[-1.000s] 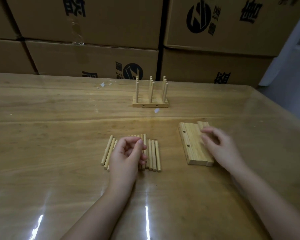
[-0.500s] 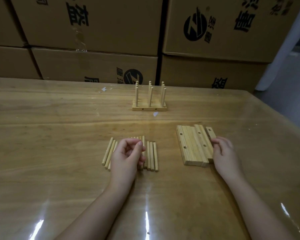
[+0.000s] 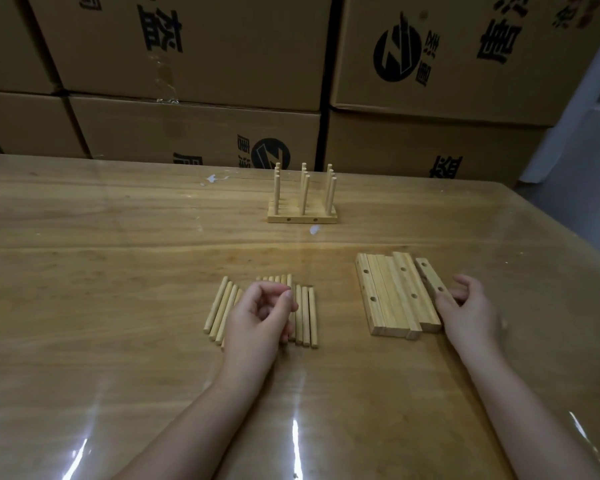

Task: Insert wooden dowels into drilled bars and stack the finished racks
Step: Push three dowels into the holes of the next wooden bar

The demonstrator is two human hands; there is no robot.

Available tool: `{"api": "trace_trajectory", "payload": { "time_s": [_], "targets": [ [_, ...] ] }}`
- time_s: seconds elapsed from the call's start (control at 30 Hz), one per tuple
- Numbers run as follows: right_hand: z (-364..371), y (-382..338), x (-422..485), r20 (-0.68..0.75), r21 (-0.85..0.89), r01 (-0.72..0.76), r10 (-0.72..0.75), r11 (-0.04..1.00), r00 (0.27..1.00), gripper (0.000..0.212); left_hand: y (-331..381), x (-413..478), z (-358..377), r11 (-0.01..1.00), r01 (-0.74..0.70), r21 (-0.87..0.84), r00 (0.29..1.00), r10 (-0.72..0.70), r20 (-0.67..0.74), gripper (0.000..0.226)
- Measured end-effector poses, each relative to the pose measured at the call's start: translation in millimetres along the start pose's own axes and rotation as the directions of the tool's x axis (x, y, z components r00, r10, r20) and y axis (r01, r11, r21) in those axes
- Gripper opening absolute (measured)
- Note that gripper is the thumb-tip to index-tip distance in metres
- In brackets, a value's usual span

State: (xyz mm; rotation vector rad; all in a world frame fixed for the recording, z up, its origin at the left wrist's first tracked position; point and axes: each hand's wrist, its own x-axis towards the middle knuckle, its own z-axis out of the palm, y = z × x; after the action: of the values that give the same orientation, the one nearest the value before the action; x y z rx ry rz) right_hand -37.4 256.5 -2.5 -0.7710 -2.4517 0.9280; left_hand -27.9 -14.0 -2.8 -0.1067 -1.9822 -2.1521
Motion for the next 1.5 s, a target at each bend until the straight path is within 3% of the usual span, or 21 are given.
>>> {"api": "trace_trajectory", "payload": {
  "time_s": [0.1,0.2,0.33,0.43,0.5,0.6,0.77,0.9,1.0,1.07,1.17,1.23,1.3,1.5],
  "targets": [
    [-2.5,-0.7,-0.4,-0.077,0.233,-0.022,0.041,0.972,0.996,0.037,-0.8,-0.3,0.5,1.000,-0.015,0.024,1.000,0.015,0.009,0.011],
    [-6.1,-9.6,-7.0,-0.102,0.453,0.053,-0.008,0.890,0.995,0.032,-0.4,-2.4,0.4,0.996,-0.046,0.080,0.998,0.042,0.043,0.014],
    [-9.4,-40.1,-31.2,0.154,0.790,-0.086,-0.060,0.607,0.986,0.022,2.9,-6.6,2.6,0.986,-0.104,0.130,0.991,0.091,0.102,0.016],
    [-4.1,-59.3,-59.2,0.367,0.856,-0.280,-0.128,0.435,0.921,0.022,3.9,-9.5,4.8,0.983,-0.127,0.132,0.974,0.099,0.205,0.017],
    [1.9,-66.6,-81.1,0.470,0.837,-0.353,-0.218,0.418,0.855,0.025,4.9,-10.5,6.0,0.990,-0.099,0.100,0.964,0.070,0.256,0.019],
    [11.0,-73.2,-109.3,0.556,0.798,-0.365,-0.351,0.479,0.754,0.025,7.1,-9.6,5.5,0.989,-0.116,0.092,0.946,0.082,0.312,0.021],
    [19.3,-71.7,-116.3,0.551,0.786,-0.306,-0.385,0.538,0.740,0.022,5.2,-7.3,3.2,0.992,-0.112,0.055,0.957,0.092,0.275,0.039],
    [17.9,-68.1,-104.9,0.426,0.800,-0.074,-0.476,0.595,0.769,0.013,8.9,-5.2,2.5,0.994,0.006,-0.105,0.986,0.012,0.166,0.036],
    [21.0,-60.5,-99.9,0.297,0.620,0.298,-0.568,0.726,0.768,0.021,7.9,-3.5,2.1,0.978,0.061,-0.198,0.991,-0.036,0.127,0.038],
    [23.4,-55.1,-98.6,0.276,0.434,0.502,-0.642,0.748,0.716,0.025,6.5,-3.9,2.3,0.974,0.066,-0.215,0.989,-0.035,0.142,0.037],
    [26.8,-52.9,-99.9,0.396,0.238,0.704,-0.728,0.670,0.559,0.047,4.8,-3.4,-0.2,0.980,0.058,-0.189,0.992,-0.036,0.121,0.038],
    [29.3,-51.8,-100.8,0.498,0.161,0.782,-0.734,0.602,0.462,0.058,3.8,-2.3,-0.9,0.989,0.030,-0.144,0.994,-0.015,0.104,0.039],
    [30.5,-50.9,-100.9,0.547,0.124,0.821,-0.729,0.557,0.411,0.061,3.9,-2.4,-0.6,0.994,0.005,-0.108,0.996,0.005,0.088,0.040],
    [27.4,-50.2,-97.9,0.502,0.054,0.830,-0.734,0.555,0.458,0.053,0.0,-1.0,0.3,0.999,-0.004,-0.041,0.996,0.008,0.086,0.042]
  ]
}}
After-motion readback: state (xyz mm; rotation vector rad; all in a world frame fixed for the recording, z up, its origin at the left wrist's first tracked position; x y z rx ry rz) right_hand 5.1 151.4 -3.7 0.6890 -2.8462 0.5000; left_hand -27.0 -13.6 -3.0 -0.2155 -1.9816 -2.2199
